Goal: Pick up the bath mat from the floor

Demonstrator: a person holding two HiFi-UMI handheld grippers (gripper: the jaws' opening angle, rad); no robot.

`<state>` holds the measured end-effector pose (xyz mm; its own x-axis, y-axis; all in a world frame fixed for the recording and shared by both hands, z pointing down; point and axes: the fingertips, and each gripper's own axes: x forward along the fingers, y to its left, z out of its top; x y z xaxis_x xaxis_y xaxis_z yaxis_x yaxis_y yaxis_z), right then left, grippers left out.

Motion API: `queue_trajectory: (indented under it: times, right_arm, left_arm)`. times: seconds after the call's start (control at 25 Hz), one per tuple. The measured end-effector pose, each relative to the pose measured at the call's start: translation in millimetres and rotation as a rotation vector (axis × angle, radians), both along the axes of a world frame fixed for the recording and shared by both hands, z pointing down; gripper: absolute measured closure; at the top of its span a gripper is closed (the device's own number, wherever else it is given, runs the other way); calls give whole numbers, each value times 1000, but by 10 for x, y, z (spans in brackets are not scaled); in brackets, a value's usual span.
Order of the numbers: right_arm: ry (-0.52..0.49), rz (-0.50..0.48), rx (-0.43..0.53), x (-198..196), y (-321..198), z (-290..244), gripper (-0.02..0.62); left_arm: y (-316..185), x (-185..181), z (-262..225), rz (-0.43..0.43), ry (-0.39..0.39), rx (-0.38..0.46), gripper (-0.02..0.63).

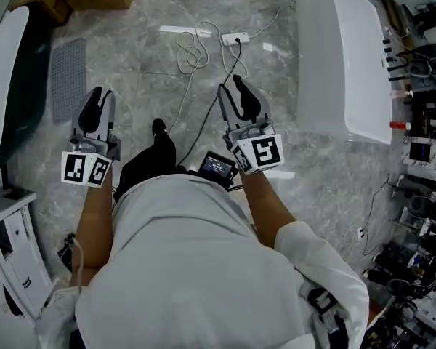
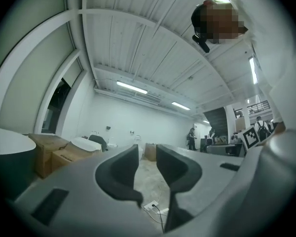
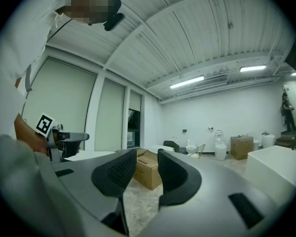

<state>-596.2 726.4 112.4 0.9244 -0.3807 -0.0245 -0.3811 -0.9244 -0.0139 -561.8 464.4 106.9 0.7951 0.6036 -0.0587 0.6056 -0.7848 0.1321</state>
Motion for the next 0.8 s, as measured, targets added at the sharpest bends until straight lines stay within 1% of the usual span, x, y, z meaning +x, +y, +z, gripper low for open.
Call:
queue_trajectory:
  times: [0.12,0.24,0.4,0.56,0.6,0.68,0.8]
  right_arm:
    - [8,-12,-5,526,-46,-134,440]
    - [14,-13,5,1019,-90,-273,440]
    - [-42,-16,68,1695,-127,-281,440]
    - [-13,-25,56,2225,-201,-419,440]
    - [-10,-33,56,2347,-223,-437,440]
    - [-10,-52,66,2555,-252,-442,448]
    - [-20,-67,119,2893,-215,-425,453]
  left_arm:
    - [-91,462,-23,-8,-6,-23,489]
    - [-150,907,-59,-4,-15,-16,490]
    - [-244,1511,-156,-10,-4,-16,489]
    - [-208,2040,-120,57,-27,18,476]
    - [-213,2151,-106,61,-31,20,476]
    - [-250,2331,-70,44,-42,13,476]
    - [-232,2603,11,25,-65,16,476]
